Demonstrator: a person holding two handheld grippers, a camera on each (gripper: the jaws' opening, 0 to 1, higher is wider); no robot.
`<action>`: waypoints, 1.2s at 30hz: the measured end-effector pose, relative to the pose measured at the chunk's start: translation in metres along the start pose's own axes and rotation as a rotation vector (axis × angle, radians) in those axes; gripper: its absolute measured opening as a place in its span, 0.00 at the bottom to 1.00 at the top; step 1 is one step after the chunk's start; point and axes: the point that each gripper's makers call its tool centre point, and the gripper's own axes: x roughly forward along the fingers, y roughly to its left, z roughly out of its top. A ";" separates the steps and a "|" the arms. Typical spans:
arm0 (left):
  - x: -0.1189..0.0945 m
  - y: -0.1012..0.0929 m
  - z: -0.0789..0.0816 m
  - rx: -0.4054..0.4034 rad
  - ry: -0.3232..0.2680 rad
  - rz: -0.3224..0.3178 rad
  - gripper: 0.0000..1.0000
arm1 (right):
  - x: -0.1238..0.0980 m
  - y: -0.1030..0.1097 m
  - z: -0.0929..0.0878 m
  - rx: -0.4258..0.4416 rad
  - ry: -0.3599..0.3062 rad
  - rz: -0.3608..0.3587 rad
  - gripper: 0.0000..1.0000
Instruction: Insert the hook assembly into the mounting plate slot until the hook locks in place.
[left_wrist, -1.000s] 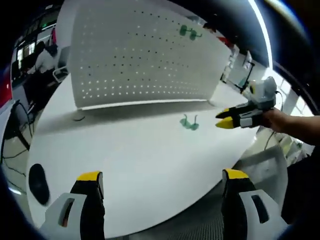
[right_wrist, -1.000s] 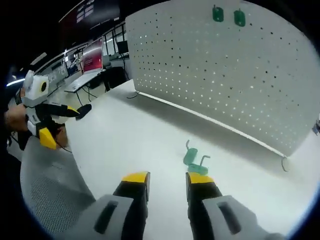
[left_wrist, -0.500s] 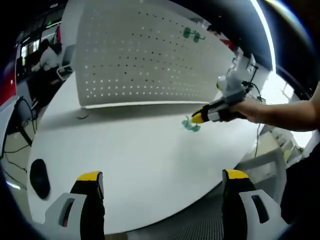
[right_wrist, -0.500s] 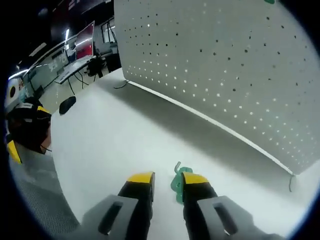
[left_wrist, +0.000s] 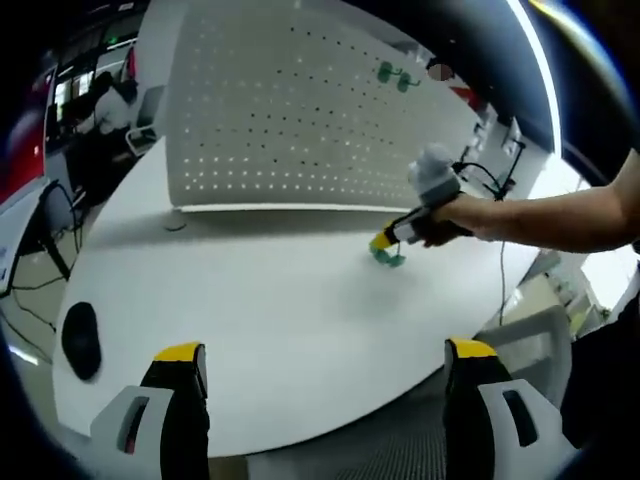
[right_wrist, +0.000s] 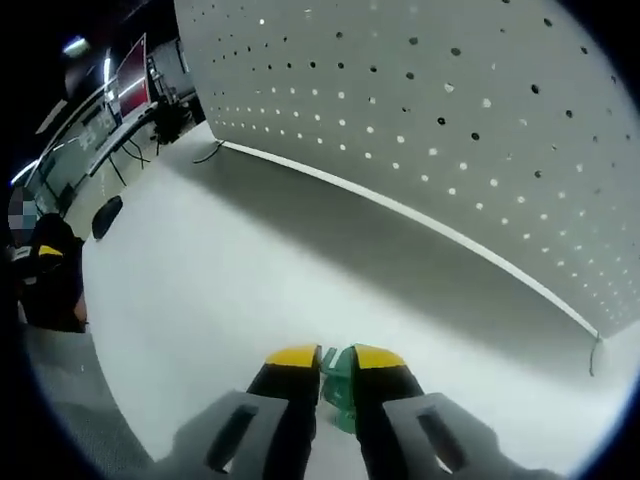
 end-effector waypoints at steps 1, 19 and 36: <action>0.000 0.000 0.001 -0.007 -0.007 0.001 1.00 | -0.001 0.000 -0.001 -0.006 0.010 0.001 0.06; -0.008 -0.002 0.007 0.005 -0.025 0.002 1.00 | -0.025 0.002 0.020 0.133 -0.150 0.004 0.00; -0.011 -0.010 0.036 0.023 -0.068 -0.021 1.00 | -0.087 0.031 0.066 0.227 -0.391 0.106 0.00</action>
